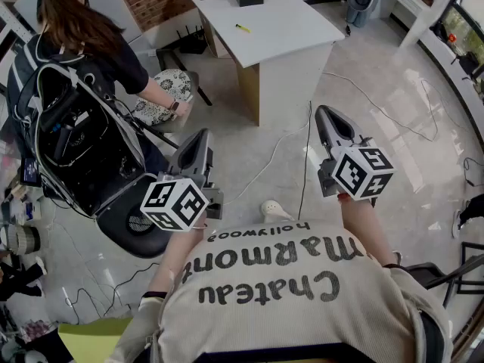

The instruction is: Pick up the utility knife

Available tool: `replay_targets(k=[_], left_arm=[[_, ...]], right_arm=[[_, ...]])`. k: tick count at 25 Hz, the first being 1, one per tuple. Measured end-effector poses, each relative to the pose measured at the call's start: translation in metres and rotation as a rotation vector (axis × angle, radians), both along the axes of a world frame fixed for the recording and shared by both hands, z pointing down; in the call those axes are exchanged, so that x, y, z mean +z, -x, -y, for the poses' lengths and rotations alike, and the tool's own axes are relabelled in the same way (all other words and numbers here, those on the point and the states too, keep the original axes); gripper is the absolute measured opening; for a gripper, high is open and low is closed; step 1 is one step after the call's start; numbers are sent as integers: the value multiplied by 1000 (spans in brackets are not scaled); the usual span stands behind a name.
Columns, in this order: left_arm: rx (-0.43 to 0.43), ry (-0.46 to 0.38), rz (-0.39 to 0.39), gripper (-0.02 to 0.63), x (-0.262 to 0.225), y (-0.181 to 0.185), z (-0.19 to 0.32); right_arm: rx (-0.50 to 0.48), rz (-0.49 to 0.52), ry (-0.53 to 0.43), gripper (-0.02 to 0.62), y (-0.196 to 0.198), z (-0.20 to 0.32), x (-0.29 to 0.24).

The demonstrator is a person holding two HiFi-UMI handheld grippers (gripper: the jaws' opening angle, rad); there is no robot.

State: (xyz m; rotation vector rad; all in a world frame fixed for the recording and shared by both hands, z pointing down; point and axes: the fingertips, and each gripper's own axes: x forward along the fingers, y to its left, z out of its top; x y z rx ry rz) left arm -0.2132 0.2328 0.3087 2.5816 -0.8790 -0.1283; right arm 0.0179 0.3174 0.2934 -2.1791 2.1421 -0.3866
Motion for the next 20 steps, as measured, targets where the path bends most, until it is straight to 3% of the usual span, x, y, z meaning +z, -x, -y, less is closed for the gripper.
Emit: replay_targets(k=[11, 17, 20], left_arm=[[6, 14, -6, 2, 4, 21, -12], [4, 29, -1, 2, 16, 6, 15], [-10, 37, 1, 2, 21, -8, 41]], right_arm=[[-10, 8, 30, 3, 27, -13, 9], [0, 25, 50, 3, 10, 16, 24], [31, 88, 60, 3, -13, 43, 34]])
